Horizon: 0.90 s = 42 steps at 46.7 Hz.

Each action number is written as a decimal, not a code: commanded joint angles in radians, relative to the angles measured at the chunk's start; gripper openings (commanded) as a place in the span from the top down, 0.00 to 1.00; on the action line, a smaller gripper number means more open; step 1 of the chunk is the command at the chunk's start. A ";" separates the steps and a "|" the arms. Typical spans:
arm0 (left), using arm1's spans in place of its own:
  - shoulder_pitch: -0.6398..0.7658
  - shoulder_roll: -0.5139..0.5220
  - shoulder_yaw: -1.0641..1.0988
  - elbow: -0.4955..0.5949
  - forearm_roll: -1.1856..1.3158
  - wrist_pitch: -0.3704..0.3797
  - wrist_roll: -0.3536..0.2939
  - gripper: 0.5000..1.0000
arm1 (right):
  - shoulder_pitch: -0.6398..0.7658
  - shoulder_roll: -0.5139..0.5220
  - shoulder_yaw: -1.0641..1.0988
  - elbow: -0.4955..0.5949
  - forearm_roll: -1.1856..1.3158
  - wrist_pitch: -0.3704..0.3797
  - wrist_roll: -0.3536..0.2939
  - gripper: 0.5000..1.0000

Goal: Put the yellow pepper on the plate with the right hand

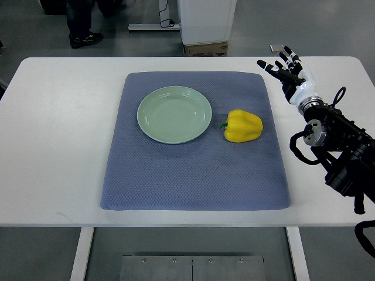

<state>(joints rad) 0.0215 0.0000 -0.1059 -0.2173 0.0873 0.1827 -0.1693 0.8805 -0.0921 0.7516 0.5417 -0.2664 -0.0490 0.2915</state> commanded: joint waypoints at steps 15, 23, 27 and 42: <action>0.000 0.000 0.000 0.001 0.000 0.000 0.001 0.00 | -0.001 0.003 0.000 0.000 0.001 0.000 0.000 0.00; 0.000 0.000 0.000 0.001 0.000 0.000 0.001 0.00 | -0.001 0.002 0.000 0.000 -0.001 0.000 0.002 0.00; 0.000 0.000 0.000 0.001 0.000 0.000 -0.001 0.00 | -0.001 0.002 0.000 0.001 0.001 0.000 0.002 0.00; 0.000 0.000 0.000 -0.001 0.000 0.000 -0.001 0.00 | -0.003 0.000 -0.008 0.009 -0.001 0.005 0.002 0.00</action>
<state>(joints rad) 0.0215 0.0000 -0.1058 -0.2172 0.0875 0.1826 -0.1694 0.8781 -0.0906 0.7448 0.5482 -0.2667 -0.0449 0.2931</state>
